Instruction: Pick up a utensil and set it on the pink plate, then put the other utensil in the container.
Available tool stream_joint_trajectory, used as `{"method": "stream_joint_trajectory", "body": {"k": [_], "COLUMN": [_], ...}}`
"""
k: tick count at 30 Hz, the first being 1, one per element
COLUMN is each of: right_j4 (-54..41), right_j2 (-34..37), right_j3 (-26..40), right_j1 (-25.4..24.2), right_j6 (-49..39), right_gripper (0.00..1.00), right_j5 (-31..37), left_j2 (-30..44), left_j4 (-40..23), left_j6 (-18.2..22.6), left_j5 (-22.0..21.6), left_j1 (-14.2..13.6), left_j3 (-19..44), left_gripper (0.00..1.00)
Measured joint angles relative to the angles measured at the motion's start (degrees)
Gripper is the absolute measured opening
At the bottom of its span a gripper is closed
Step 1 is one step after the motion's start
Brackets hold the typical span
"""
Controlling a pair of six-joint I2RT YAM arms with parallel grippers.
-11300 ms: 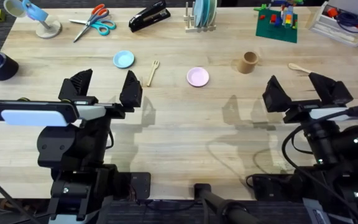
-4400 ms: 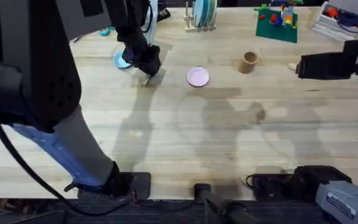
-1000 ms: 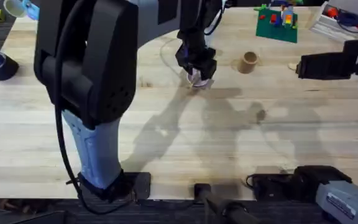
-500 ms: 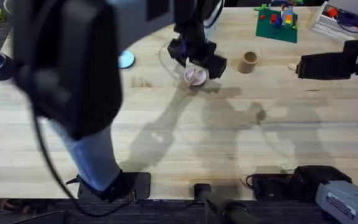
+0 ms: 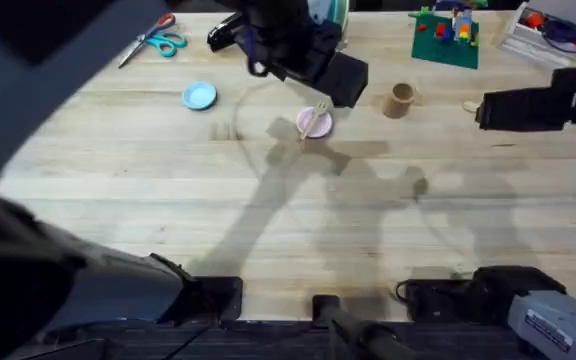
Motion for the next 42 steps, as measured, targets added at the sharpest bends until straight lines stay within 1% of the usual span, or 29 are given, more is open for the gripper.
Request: {"method": "stream_joint_trajectory", "body": {"k": [7,15,18,21,28,33,37,39,42], "right_j4": [-0.31,-0.30,-0.30,-0.30,-0.30,-0.32,-0.32,-0.32,-0.32], "right_j2": [-0.01,0.00,0.00,0.00,0.00,0.00,0.00,0.00,-0.02], "right_j3": [0.00,0.00,0.00,0.00,0.00,0.00,0.01,0.00,0.00], "right_j1": [0.00,0.00,0.00,0.00,0.00,0.00,-0.01,0.00,0.00], "right_j6": [0.01,0.00,0.01,0.02,0.02,0.01,0.02,0.01,0.02], "right_gripper": [0.995,0.995,0.995,0.995,0.995,0.993,0.993,0.993,0.995], "right_j5": [0.01,0.00,0.00,0.01,0.00,0.00,0.00,0.00,0.02], "left_j2": [-7.72,-15.74,-18.06,-20.68,-30.12,-39.18,-46.09,-48.49,-49.42], "left_j4": [-6.53,-11.82,-13.12,-13.00,-11.39,-5.54,-0.25,1.47,2.21], "left_j6": [0.20,0.51,0.69,0.74,0.93,0.93,0.92,0.92,0.91], "left_j5": [-2.02,-3.45,-3.84,-4.23,-4.63,-4.47,-3.34,-3.08,-3.03], "left_j1": [0.00,0.00,0.00,0.00,0.00,0.00,0.00,0.00,0.00], "left_j3": [0.00,0.00,-0.04,-1.16,-8.74,-15.80,-23.26,-27.01,-30.71], "left_gripper": [0.995,0.995,0.995,0.995,0.995,0.993,0.993,0.993,0.993]}}
